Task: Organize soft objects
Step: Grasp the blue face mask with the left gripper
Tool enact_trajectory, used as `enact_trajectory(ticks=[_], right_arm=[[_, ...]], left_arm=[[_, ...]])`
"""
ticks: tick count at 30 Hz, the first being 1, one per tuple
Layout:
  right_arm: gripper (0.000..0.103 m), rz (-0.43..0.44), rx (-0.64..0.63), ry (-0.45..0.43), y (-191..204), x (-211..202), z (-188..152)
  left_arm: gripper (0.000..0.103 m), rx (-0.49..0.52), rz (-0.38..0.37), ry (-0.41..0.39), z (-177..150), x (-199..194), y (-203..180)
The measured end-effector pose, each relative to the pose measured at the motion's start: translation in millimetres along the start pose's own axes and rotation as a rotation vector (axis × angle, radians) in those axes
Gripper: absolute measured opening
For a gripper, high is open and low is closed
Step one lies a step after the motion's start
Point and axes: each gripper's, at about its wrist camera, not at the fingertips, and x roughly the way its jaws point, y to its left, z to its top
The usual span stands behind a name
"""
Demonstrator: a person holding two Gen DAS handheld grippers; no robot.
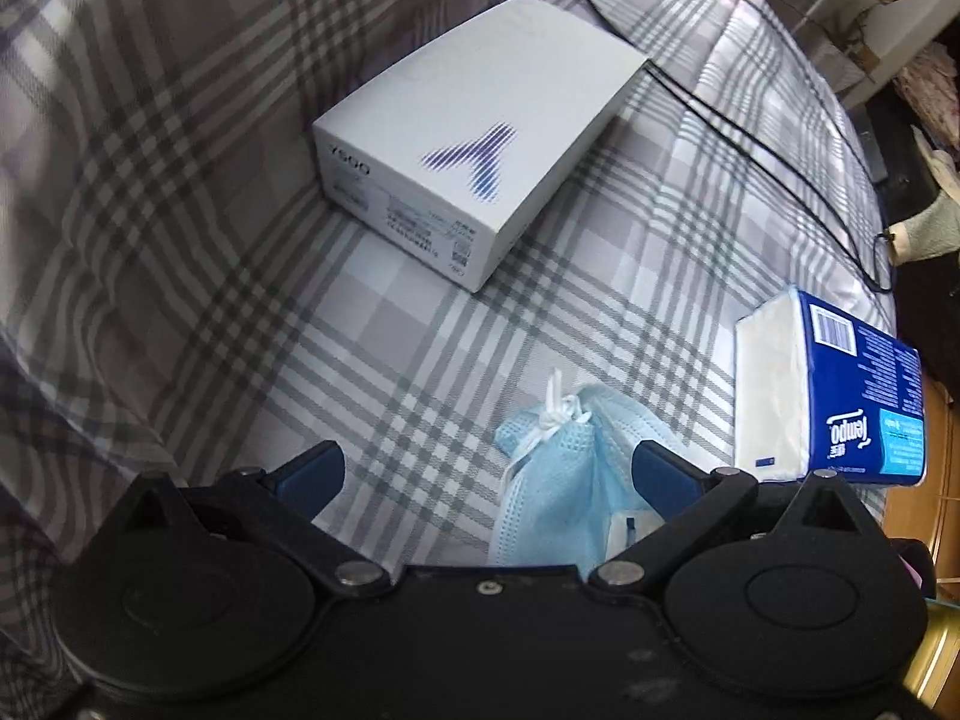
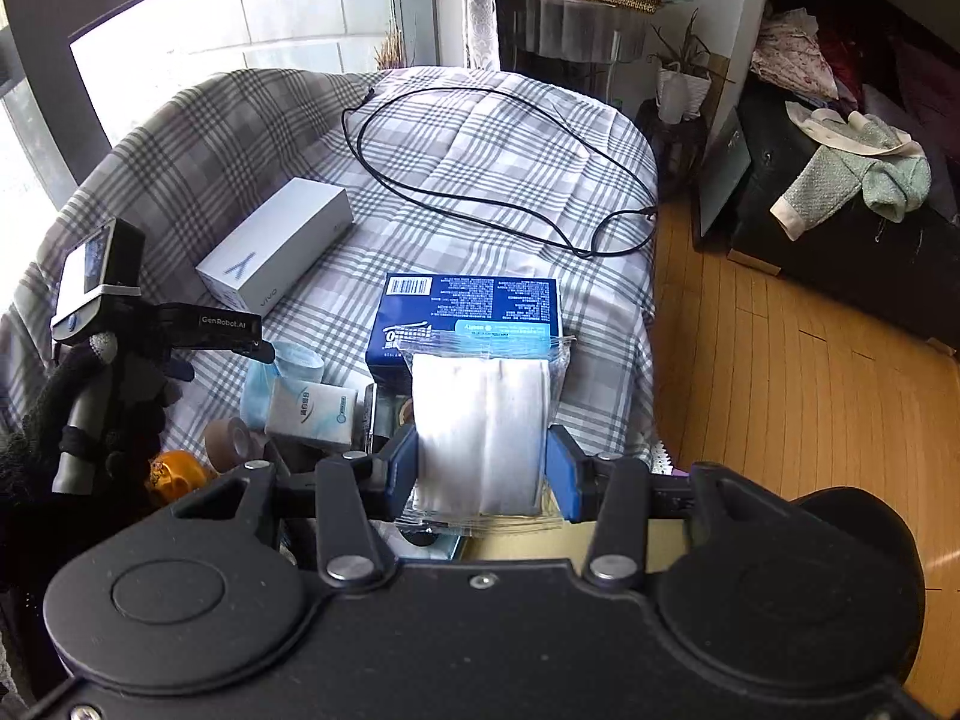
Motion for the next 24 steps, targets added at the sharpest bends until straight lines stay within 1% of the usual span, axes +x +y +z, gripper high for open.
enact_trajectory(ticks=[2,4,7,12,14,16,17,18,20,24], right_arm=[[0.046,0.003,0.003,-0.012,-1.1,-2.7,0.5],[0.046,0.005,0.008,-0.020,-1.8,-5.0,0.9],[0.046,0.008,0.017,-0.028,-3.6,-7.1,1.4],[0.046,-0.002,0.024,-0.032,-8.6,-8.2,0.0],[0.046,-0.009,0.029,-0.026,-12.0,-7.2,-2.7],[0.046,-0.018,0.034,-0.013,-16.6,-4.2,-5.5],[0.046,-0.023,0.038,-0.005,-19.9,-2.6,-7.1],[0.046,-0.027,0.043,0.003,-23.1,-0.9,-8.7],[0.046,-0.038,0.054,0.017,-30.4,2.7,-11.7],[0.046,-0.066,0.105,0.048,-50.0,9.5,-16.5]], left_arm=[[0.102,0.000,0.008,0.010,-0.4,1.2,-8.6],[0.102,0.030,0.017,-0.011,-0.6,-0.7,-24.5],[0.103,0.080,0.054,-0.025,-0.9,6.0,-49.5],[0.102,0.113,0.094,0.043,-4.7,34.4,-67.2],[0.102,0.102,0.105,0.069,-4.4,44.2,-65.9],[0.099,0.083,0.096,0.077,-2.8,47.9,-61.4],[0.094,0.078,0.095,0.070,-1.9,47.0,-60.0],[0.085,0.080,0.097,0.059,-1.0,45.4,-59.2],[0.074,0.097,0.093,0.046,2.9,39.6,-57.3],[0.060,0.104,0.068,0.037,9.0,26.1,-54.1]])
